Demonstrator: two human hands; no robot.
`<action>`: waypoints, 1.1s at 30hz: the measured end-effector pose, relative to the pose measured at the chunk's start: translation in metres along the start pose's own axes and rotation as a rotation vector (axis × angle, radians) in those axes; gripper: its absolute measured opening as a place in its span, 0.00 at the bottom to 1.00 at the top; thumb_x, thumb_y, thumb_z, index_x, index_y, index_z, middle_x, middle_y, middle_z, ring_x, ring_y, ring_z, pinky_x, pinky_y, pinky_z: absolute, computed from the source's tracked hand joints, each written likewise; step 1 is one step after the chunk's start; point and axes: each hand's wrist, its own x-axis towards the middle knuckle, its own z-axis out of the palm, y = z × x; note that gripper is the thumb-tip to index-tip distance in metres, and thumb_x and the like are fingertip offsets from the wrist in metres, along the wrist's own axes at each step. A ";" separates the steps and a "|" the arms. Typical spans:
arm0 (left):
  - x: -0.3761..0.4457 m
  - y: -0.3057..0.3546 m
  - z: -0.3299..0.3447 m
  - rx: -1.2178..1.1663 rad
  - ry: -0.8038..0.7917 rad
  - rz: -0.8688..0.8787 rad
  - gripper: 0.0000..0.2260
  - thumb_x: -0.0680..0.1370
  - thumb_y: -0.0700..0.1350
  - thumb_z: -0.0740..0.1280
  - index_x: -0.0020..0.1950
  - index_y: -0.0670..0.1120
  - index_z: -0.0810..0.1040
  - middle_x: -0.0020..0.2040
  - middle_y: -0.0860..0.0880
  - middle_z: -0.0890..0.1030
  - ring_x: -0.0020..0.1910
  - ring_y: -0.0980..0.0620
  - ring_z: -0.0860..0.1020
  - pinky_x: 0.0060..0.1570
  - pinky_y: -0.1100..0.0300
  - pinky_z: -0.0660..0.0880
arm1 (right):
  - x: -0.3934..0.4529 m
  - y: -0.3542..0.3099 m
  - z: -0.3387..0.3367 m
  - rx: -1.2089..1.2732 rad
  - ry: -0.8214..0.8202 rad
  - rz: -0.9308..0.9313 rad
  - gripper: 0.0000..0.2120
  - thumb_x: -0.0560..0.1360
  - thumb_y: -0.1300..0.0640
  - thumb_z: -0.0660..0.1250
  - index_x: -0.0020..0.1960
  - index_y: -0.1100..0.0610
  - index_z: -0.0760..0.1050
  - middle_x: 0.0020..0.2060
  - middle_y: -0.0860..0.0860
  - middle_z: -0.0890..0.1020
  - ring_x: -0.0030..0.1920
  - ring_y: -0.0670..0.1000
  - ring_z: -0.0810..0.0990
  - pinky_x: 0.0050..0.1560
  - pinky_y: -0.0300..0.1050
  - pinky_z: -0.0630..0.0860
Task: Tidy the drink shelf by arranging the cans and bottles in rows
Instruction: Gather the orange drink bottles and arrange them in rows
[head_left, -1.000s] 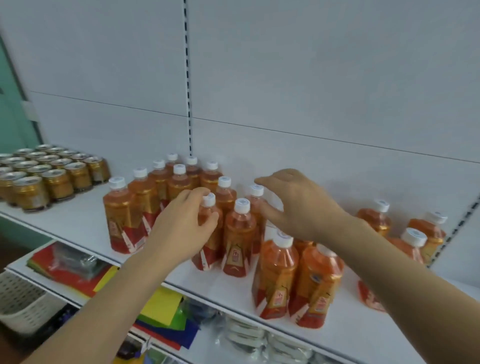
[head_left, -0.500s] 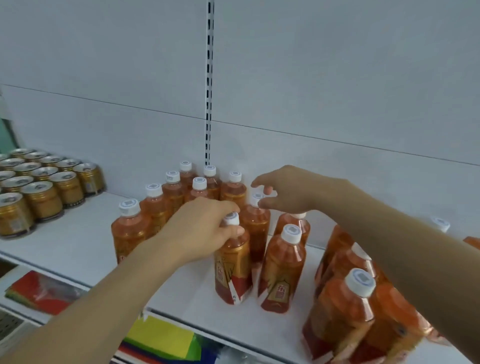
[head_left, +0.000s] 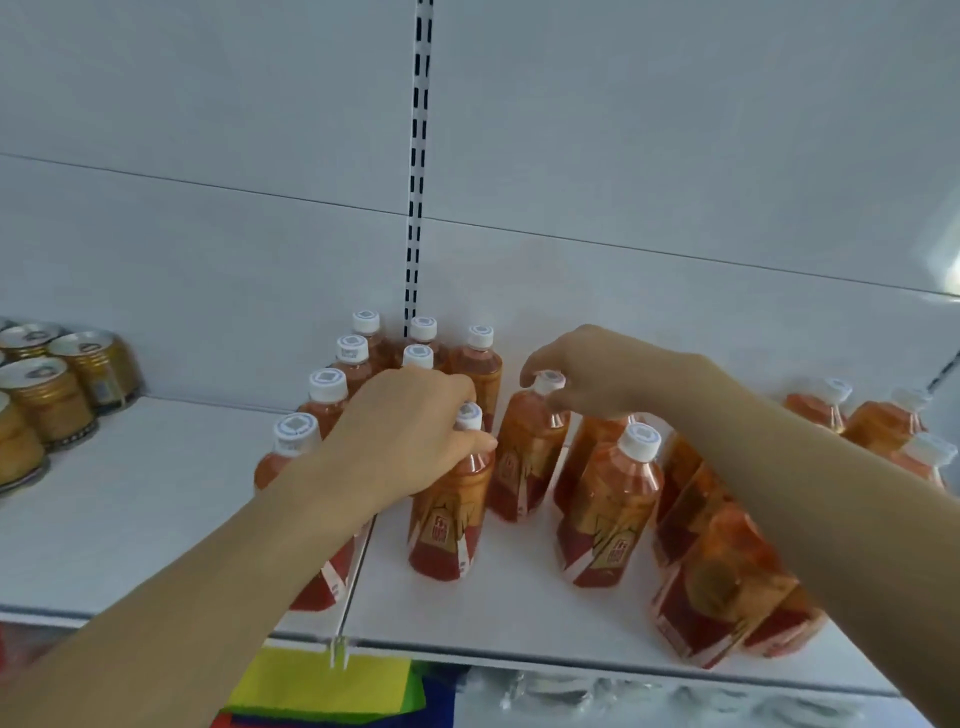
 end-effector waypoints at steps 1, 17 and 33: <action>0.002 0.001 0.002 -0.007 0.015 -0.003 0.16 0.77 0.64 0.70 0.47 0.52 0.79 0.40 0.53 0.80 0.42 0.53 0.79 0.43 0.54 0.77 | -0.002 0.001 0.001 0.005 0.005 -0.003 0.19 0.81 0.50 0.72 0.71 0.41 0.78 0.63 0.46 0.82 0.58 0.48 0.74 0.58 0.47 0.74; 0.078 0.010 0.017 0.360 0.057 0.008 0.22 0.77 0.69 0.69 0.53 0.50 0.82 0.42 0.50 0.77 0.47 0.47 0.77 0.52 0.51 0.66 | 0.021 0.021 0.000 0.031 0.066 -0.034 0.21 0.81 0.57 0.71 0.73 0.48 0.77 0.66 0.49 0.81 0.68 0.53 0.76 0.56 0.44 0.70; 0.083 0.005 0.014 0.328 0.038 0.013 0.20 0.79 0.64 0.70 0.47 0.49 0.69 0.37 0.51 0.70 0.45 0.47 0.71 0.44 0.53 0.63 | 0.071 0.034 0.008 -0.079 0.142 -0.045 0.22 0.81 0.57 0.69 0.74 0.47 0.76 0.65 0.53 0.81 0.64 0.57 0.79 0.61 0.54 0.79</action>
